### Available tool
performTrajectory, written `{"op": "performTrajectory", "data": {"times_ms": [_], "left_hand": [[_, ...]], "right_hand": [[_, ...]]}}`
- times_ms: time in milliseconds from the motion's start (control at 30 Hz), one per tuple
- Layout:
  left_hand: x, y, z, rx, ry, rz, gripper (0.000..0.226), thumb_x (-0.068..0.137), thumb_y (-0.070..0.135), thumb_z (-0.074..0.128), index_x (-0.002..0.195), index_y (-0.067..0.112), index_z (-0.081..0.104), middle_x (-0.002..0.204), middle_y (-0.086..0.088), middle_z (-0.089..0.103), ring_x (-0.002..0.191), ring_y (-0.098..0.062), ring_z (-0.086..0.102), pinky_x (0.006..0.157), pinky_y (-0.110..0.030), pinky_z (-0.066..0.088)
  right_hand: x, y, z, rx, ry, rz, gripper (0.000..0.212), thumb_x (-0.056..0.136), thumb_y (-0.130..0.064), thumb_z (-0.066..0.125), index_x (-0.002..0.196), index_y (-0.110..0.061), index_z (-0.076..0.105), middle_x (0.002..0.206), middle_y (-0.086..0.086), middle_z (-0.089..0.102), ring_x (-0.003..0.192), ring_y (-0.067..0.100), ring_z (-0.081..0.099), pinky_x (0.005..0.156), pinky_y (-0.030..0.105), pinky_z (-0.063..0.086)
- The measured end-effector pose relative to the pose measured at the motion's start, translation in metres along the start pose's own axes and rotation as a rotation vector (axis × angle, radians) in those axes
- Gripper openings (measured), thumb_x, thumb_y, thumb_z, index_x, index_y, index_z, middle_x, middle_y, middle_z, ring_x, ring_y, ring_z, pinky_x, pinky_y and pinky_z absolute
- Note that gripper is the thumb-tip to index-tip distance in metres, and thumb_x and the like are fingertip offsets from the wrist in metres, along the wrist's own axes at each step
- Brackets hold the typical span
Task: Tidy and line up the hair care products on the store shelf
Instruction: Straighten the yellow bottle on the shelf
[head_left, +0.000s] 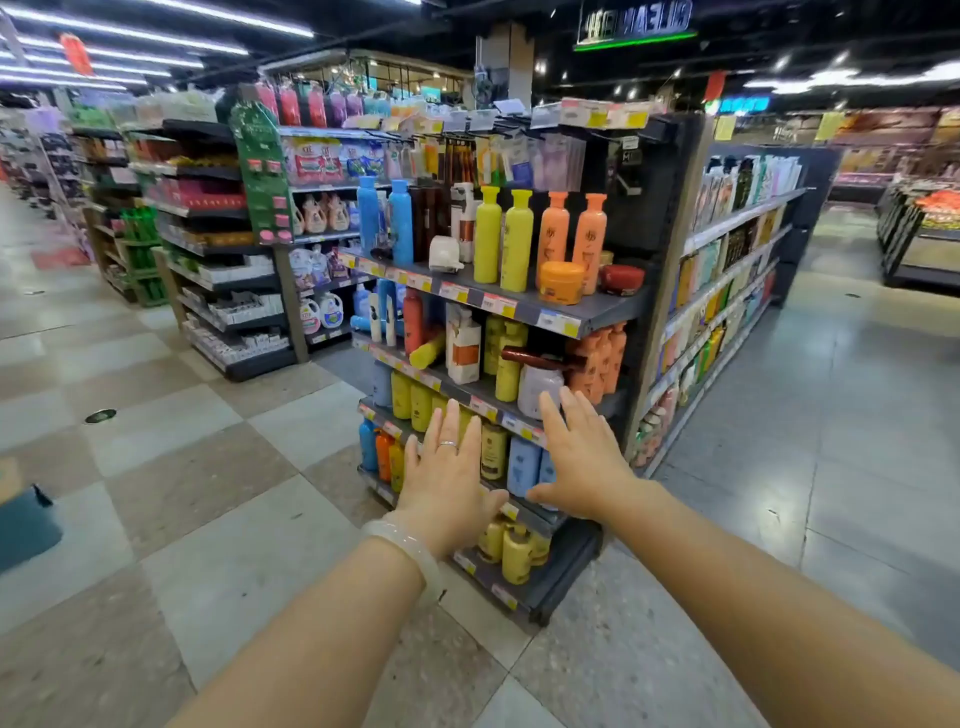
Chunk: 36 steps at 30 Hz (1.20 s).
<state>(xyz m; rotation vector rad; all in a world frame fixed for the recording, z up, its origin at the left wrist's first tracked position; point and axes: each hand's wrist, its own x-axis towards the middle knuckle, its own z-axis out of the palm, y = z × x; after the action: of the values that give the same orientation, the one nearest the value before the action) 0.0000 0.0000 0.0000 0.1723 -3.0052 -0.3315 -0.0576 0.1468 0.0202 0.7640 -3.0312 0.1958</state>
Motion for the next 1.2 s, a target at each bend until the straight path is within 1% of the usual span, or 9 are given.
{"op": "performTrajectory", "data": {"times_ms": [100,233,333,400,533,733,833,1000,1200], "left_hand": [[0.056,-0.022,0.007,0.042,0.0,0.018,0.087,0.089,0.054,0.047,0.149,0.019,-0.006,0.156,-0.006,-0.021,0.144,-0.022,-0.018,0.117,-0.047,-0.002],[0.139,-0.051,0.011,0.033,-0.017,0.075,0.085,0.089,0.053,0.047,0.149,0.019,-0.003,0.156,-0.006,-0.021,0.144,-0.022,-0.018,0.117,-0.046,-0.003],[0.199,-0.068,0.009,0.049,-0.012,0.093,0.085,0.089,0.054,0.046,0.149,0.019,-0.005,0.157,-0.007,-0.018,0.145,-0.022,-0.017,0.117,-0.046,-0.002],[0.233,-0.074,0.013,0.037,-0.027,0.107,0.085,0.09,0.053,0.046,0.149,0.018,-0.006,0.157,-0.006,-0.017,0.145,-0.022,-0.016,0.117,-0.045,-0.001],[0.289,-0.073,0.036,0.02,-0.053,0.169,0.087,0.089,0.054,0.046,0.149,0.018,-0.005,0.157,-0.006,-0.016,0.145,-0.022,-0.016,0.118,-0.044,0.0],[0.361,-0.064,0.056,-0.061,-0.01,0.265,0.086,0.089,0.05,0.049,0.149,0.017,-0.003,0.157,-0.008,-0.015,0.145,-0.022,-0.014,0.117,-0.043,-0.001],[0.39,-0.068,0.054,-0.066,-0.023,0.265,0.086,0.089,0.048,0.05,0.149,0.017,-0.003,0.157,-0.007,-0.016,0.145,-0.022,-0.015,0.118,-0.044,-0.002],[0.436,-0.075,0.042,-0.062,0.002,0.293,0.085,0.089,0.049,0.05,0.149,0.018,-0.002,0.157,-0.007,-0.014,0.145,-0.022,-0.014,0.119,-0.044,0.001],[0.486,-0.085,0.036,-0.025,-0.022,0.428,0.085,0.089,0.051,0.048,0.149,0.018,-0.003,0.157,-0.008,-0.016,0.145,-0.024,-0.014,0.117,-0.043,-0.001]], "right_hand": [[0.055,0.004,0.01,0.011,-0.012,0.042,0.11,0.078,-0.047,0.066,0.146,-0.016,-0.015,0.156,0.01,-0.018,0.144,0.027,-0.017,0.119,0.045,0.001],[0.137,0.005,0.014,0.02,-0.011,0.082,0.112,0.078,-0.048,0.067,0.146,-0.016,-0.016,0.156,0.009,-0.018,0.144,0.027,-0.016,0.119,0.044,0.002],[0.192,0.009,0.01,0.044,0.037,0.08,0.11,0.079,-0.046,0.067,0.146,-0.017,-0.015,0.157,0.008,-0.016,0.145,0.026,-0.015,0.119,0.044,0.004],[0.222,0.012,0.012,0.06,0.041,0.085,0.108,0.079,-0.046,0.066,0.147,-0.017,-0.013,0.157,0.008,-0.015,0.145,0.026,-0.014,0.119,0.045,0.004],[0.264,0.03,0.029,0.069,0.02,0.133,0.108,0.079,-0.051,0.062,0.147,-0.015,-0.013,0.157,0.009,-0.016,0.144,0.026,-0.015,0.12,0.045,0.003],[0.328,0.069,0.028,0.062,0.047,0.191,0.109,0.077,-0.046,0.067,0.147,-0.015,-0.011,0.157,0.011,-0.012,0.145,0.028,-0.013,0.119,0.043,0.002],[0.353,0.079,0.023,0.043,0.056,0.203,0.107,0.079,-0.043,0.066,0.147,-0.014,-0.012,0.156,0.012,-0.015,0.144,0.028,-0.015,0.119,0.043,0.001],[0.394,0.085,0.017,0.031,0.067,0.239,0.107,0.08,-0.045,0.065,0.147,-0.016,-0.014,0.156,0.011,-0.018,0.144,0.027,-0.016,0.12,0.043,0.003],[0.431,0.08,0.012,0.047,0.087,0.332,0.107,0.08,-0.047,0.065,0.146,-0.015,-0.013,0.156,0.011,-0.016,0.144,0.028,-0.016,0.119,0.041,0.002]]}}
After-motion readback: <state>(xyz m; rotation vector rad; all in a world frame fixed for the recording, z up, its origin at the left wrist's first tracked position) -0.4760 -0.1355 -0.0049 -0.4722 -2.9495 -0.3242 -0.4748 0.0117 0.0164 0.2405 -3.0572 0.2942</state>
